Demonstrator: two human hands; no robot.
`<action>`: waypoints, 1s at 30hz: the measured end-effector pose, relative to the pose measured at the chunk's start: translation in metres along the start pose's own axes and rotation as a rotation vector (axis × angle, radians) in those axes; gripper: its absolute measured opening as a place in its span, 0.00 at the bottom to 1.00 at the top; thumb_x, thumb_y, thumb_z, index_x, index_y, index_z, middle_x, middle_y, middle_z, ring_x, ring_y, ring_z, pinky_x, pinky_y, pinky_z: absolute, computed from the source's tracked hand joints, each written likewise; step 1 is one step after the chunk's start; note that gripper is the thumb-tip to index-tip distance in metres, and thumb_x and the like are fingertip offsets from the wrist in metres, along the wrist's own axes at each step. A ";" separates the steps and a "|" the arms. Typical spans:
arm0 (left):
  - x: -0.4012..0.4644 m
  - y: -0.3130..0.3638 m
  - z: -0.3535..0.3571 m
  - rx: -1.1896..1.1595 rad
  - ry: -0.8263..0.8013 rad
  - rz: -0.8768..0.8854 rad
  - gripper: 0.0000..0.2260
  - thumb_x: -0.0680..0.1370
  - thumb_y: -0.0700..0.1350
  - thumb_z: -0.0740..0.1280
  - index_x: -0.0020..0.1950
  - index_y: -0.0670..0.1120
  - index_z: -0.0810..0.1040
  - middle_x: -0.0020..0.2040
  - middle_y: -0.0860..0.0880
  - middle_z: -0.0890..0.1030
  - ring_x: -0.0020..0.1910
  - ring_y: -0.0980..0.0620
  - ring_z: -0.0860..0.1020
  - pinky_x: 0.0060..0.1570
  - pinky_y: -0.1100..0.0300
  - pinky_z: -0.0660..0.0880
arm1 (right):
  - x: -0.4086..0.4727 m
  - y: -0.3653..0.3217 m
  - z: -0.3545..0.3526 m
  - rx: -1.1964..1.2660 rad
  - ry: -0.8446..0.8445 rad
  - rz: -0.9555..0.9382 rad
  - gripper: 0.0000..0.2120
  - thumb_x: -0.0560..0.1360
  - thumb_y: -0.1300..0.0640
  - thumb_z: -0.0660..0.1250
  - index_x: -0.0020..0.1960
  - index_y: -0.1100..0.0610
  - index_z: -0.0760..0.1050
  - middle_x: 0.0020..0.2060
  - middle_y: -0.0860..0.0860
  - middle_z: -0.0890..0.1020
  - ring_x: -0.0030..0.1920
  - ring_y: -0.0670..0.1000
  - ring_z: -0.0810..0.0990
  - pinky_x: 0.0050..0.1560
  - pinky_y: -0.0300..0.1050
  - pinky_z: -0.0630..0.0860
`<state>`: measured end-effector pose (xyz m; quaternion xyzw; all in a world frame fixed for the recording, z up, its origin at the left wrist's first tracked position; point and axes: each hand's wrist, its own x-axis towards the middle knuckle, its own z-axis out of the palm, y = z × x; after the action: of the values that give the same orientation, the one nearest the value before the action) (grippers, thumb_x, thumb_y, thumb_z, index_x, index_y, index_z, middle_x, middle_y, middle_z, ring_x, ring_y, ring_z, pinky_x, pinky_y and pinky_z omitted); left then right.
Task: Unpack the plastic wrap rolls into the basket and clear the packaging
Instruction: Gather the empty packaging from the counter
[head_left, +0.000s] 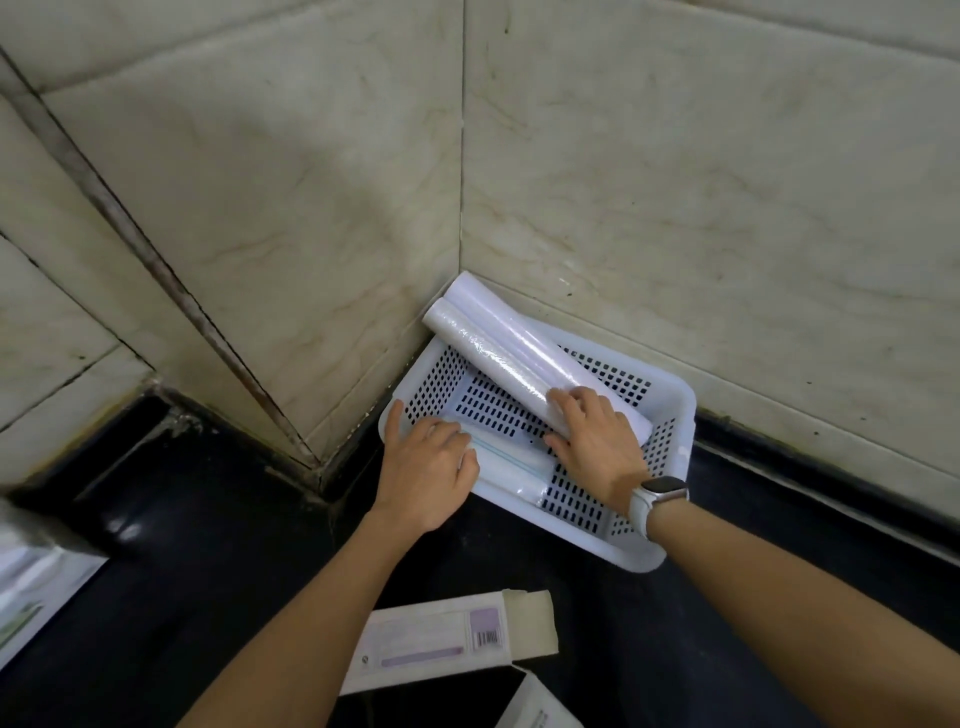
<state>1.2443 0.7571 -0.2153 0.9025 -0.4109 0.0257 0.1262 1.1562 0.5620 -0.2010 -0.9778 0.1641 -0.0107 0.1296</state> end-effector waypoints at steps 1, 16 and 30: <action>-0.001 0.002 -0.004 -0.027 -0.037 -0.019 0.18 0.77 0.48 0.54 0.55 0.45 0.80 0.59 0.48 0.80 0.62 0.49 0.73 0.70 0.38 0.46 | -0.008 -0.003 -0.005 0.055 0.014 -0.004 0.23 0.75 0.54 0.60 0.68 0.55 0.59 0.65 0.58 0.68 0.61 0.59 0.69 0.60 0.55 0.70; -0.175 0.016 -0.006 -0.010 -0.373 -0.215 0.39 0.70 0.64 0.64 0.75 0.51 0.53 0.75 0.48 0.59 0.73 0.47 0.57 0.68 0.33 0.47 | -0.229 -0.056 0.033 0.037 -0.346 -0.535 0.29 0.66 0.56 0.59 0.68 0.51 0.63 0.68 0.53 0.68 0.71 0.54 0.61 0.70 0.54 0.59; -0.262 0.066 -0.053 -0.532 -0.062 -0.486 0.30 0.71 0.53 0.68 0.70 0.50 0.61 0.64 0.44 0.69 0.57 0.45 0.73 0.53 0.48 0.74 | -0.350 -0.026 0.051 0.118 0.001 0.069 0.19 0.74 0.60 0.59 0.64 0.53 0.66 0.57 0.52 0.77 0.57 0.54 0.72 0.51 0.43 0.58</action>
<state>1.0251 0.9209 -0.1902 0.9098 -0.1804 -0.1401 0.3466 0.8360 0.7116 -0.2361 -0.9622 0.1969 -0.0163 0.1873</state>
